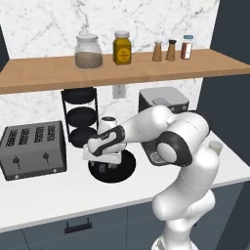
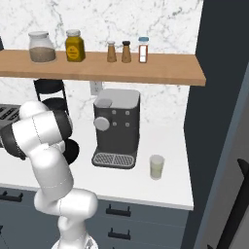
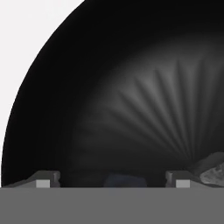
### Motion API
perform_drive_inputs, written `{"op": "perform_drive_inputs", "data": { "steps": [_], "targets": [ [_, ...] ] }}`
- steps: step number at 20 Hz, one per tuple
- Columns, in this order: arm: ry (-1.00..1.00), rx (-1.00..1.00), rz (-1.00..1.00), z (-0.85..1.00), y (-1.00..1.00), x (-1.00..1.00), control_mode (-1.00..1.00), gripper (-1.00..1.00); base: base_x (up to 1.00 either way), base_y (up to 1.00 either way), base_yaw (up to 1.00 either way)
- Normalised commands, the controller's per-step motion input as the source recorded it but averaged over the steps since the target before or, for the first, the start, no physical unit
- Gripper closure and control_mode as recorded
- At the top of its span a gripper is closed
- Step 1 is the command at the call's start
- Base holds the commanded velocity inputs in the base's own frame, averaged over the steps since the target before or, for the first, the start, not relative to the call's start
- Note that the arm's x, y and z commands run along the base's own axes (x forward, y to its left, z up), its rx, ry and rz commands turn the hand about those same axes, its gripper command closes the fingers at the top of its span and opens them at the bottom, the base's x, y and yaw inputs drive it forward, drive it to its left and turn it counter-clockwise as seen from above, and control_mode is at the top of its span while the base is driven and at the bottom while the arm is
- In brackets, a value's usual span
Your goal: Grab a lemon wedge from the fridge and one ice cube from the ice bowl, and put them in the glass of lemonade.
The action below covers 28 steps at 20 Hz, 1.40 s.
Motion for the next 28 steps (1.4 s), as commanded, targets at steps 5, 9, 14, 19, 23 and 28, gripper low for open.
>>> {"op": "perform_drive_inputs", "data": {
  "steps": [5,9,14,19,23,28],
  "targets": [
    [0.00,0.00,-0.07,-0.05,-0.15,-0.25,-1.00,-1.00,0.00,0.00,0.00],
    [0.00,0.00,-0.07,-0.01,-0.25,-0.28,-1.00,-1.00,0.00,0.00,0.00],
    [0.00,0.00,-0.03,-0.14,-0.01,0.00,-1.00,-1.00,0.00,0.00,0.00],
    [0.00,0.00,0.00,-0.22,0.12,0.21,-1.00,-1.00,0.00,0.00,0.00],
    [0.00,0.00,-0.01,-0.22,0.15,0.33,-1.00,-1.00,0.00,0.00,0.00],
    [0.00,0.00,-0.03,-0.23,0.05,0.17,-1.00,-1.00,0.00,0.00,0.00]
  ]
}}
